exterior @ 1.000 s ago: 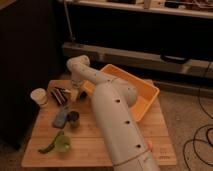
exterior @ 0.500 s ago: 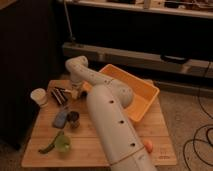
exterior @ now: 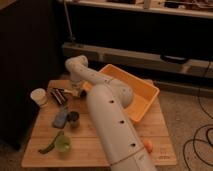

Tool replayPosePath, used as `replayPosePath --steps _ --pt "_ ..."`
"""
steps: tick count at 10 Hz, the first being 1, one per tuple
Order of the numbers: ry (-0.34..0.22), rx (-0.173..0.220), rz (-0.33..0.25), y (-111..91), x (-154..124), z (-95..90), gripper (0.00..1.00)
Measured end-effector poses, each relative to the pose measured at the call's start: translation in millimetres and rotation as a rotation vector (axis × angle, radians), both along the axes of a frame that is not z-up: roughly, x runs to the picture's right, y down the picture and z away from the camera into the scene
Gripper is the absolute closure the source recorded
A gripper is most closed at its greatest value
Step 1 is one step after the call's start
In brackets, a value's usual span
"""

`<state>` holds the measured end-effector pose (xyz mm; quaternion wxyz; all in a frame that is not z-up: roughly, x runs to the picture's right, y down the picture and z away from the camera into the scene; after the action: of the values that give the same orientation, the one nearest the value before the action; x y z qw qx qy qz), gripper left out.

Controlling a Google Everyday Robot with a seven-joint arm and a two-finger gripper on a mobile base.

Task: Place brush in tray

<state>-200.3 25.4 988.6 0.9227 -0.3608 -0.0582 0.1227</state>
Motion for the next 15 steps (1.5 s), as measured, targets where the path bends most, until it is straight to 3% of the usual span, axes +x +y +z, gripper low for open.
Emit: replayPosePath --steps 2,4,8,12,15 --pt "0.019 0.001 0.044 -6.5 25.4 -2.9 1.00" --pt "0.042 0.019 0.105 -26.6 61.5 -8.5 1.00" --pt "0.025 0.060 0.172 -59.0 76.5 -19.0 1.00" --pt "-0.123 0.092 0.305 -88.0 78.7 -25.8 1.00" --pt "-0.238 0.120 0.400 -122.4 83.8 -36.7 1.00"
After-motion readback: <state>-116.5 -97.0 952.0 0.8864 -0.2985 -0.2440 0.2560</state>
